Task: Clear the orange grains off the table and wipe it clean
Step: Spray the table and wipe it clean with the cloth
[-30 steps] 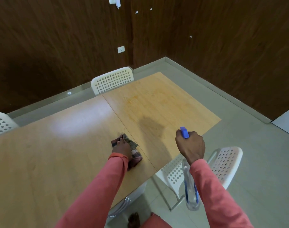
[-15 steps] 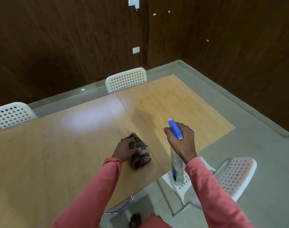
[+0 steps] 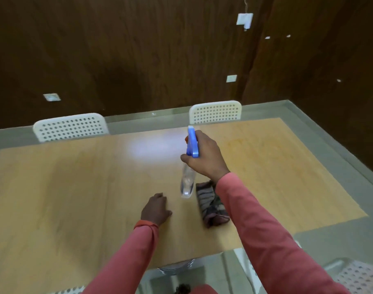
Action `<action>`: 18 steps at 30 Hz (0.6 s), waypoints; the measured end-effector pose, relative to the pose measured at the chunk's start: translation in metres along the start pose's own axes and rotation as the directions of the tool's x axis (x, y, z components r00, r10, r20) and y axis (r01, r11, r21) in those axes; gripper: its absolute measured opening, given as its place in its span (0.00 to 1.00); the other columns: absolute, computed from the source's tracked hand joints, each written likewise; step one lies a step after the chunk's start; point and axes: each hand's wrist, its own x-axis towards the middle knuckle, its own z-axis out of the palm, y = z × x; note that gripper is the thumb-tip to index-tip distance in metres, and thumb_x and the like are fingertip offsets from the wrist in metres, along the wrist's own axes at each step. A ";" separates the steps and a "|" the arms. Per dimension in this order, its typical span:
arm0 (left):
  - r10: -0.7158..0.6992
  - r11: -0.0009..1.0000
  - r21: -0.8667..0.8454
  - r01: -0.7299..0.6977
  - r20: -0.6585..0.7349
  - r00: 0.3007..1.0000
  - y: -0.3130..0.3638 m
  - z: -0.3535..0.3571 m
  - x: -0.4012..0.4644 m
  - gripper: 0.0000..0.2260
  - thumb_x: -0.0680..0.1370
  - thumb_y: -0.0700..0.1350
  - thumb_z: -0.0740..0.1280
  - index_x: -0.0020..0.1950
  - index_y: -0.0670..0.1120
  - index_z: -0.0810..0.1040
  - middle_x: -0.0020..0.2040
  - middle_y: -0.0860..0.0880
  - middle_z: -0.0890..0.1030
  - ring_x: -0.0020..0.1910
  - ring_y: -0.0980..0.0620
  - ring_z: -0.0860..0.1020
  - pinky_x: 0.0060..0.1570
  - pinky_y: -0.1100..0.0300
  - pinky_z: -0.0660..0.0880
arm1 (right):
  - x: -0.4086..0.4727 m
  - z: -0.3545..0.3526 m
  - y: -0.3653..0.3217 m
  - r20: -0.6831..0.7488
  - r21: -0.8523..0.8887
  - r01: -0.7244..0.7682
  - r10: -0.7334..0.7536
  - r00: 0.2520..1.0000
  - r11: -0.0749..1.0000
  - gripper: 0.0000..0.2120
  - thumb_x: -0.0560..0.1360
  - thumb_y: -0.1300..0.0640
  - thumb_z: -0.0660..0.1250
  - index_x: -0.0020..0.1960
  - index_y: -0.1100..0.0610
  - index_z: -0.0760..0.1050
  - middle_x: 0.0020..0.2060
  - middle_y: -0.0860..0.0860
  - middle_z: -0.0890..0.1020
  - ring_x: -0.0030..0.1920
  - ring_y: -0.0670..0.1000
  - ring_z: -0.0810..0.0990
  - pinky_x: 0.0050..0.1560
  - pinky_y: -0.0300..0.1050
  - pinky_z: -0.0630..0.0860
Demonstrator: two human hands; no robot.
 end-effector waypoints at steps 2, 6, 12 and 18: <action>0.015 0.999 -0.033 -0.015 0.003 1.000 -0.003 0.003 -0.005 0.30 0.74 0.50 0.71 0.73 0.43 0.67 0.77 0.48 0.61 0.74 0.50 0.62 0.71 0.58 0.62 | 0.012 0.020 -0.006 0.018 0.005 0.002 -0.002 1.000 1.000 0.18 0.68 0.53 0.76 0.53 0.53 0.72 0.48 0.48 0.79 0.44 0.52 0.78 0.44 0.45 0.74; 0.023 0.997 -0.079 -0.023 0.001 1.000 -0.007 0.005 -0.010 0.32 0.75 0.49 0.70 0.76 0.44 0.63 0.78 0.49 0.60 0.76 0.51 0.60 0.72 0.59 0.59 | 0.022 0.057 -0.013 0.073 0.030 -0.020 0.018 0.997 0.999 0.19 0.69 0.53 0.76 0.54 0.56 0.72 0.48 0.51 0.80 0.46 0.54 0.78 0.46 0.47 0.74; 0.027 0.999 -0.045 -0.027 0.007 1.000 -0.004 0.000 -0.007 0.29 0.73 0.48 0.73 0.72 0.43 0.69 0.76 0.49 0.64 0.71 0.49 0.68 0.67 0.57 0.67 | 0.028 0.075 -0.018 0.114 0.038 -0.062 0.058 0.992 0.997 0.21 0.71 0.53 0.77 0.58 0.57 0.73 0.48 0.53 0.80 0.45 0.54 0.77 0.44 0.42 0.67; 0.031 0.999 -0.034 -0.031 0.004 1.000 -0.007 0.000 -0.005 0.29 0.72 0.49 0.73 0.70 0.43 0.71 0.76 0.50 0.64 0.69 0.50 0.70 0.66 0.56 0.69 | 0.020 0.083 -0.017 0.173 0.042 -0.157 0.148 0.974 0.987 0.30 0.71 0.51 0.77 0.68 0.56 0.69 0.56 0.53 0.81 0.53 0.56 0.80 0.49 0.43 0.72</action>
